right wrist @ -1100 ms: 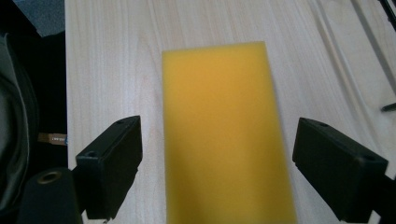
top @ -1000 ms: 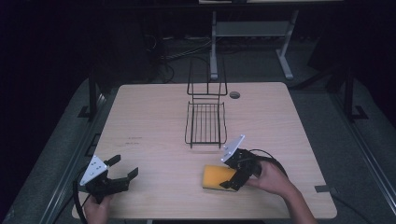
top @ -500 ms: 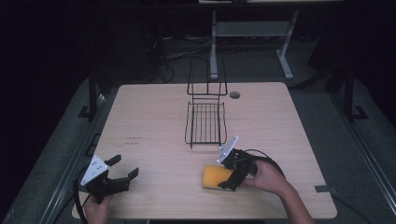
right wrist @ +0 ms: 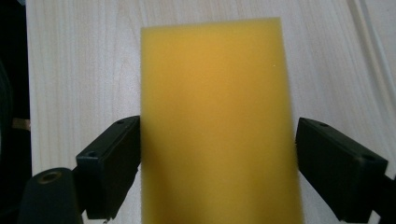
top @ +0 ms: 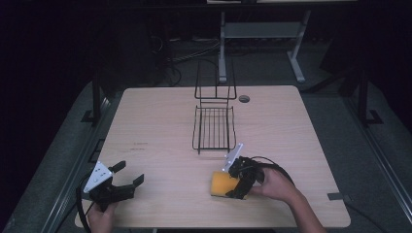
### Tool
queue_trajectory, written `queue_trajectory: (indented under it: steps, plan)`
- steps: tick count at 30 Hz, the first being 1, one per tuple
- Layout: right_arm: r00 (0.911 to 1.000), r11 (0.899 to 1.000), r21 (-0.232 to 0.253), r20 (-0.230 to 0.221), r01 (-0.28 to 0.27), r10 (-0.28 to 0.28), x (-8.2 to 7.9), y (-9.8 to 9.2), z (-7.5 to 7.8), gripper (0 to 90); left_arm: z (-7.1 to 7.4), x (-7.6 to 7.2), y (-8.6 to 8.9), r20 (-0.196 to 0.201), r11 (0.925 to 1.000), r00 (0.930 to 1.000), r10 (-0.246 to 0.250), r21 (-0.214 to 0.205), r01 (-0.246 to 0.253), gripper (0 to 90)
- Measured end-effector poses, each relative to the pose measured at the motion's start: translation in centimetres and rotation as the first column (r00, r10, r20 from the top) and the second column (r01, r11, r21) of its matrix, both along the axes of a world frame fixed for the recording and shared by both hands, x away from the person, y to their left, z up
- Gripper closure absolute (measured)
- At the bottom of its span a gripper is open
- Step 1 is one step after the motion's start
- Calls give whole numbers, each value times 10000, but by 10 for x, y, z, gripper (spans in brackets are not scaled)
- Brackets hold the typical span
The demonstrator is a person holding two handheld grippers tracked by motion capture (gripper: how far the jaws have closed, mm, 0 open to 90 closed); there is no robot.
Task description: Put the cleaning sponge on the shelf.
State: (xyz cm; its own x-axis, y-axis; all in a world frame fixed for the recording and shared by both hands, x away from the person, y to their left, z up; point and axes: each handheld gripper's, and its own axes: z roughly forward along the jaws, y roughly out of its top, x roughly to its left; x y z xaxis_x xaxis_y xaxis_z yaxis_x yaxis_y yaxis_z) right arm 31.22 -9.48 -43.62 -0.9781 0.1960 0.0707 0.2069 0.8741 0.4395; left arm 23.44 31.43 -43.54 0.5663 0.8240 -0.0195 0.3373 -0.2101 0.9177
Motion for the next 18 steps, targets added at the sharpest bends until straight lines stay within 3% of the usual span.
queue_trajectory:
  steps: [11, 18]
  plan:
    - [9998, 9990, -392, -46, -200, 199, 0, 6, -6, 156, 0, -1, 1, 35, 10000, 10000, 45, -54, -44, 135]
    - [9997, 9990, -390, -19, -236, 235, -1, 5, -8, 158, 0, 0, 0, 9, 10000, 10000, 48, -19, -48, 134]
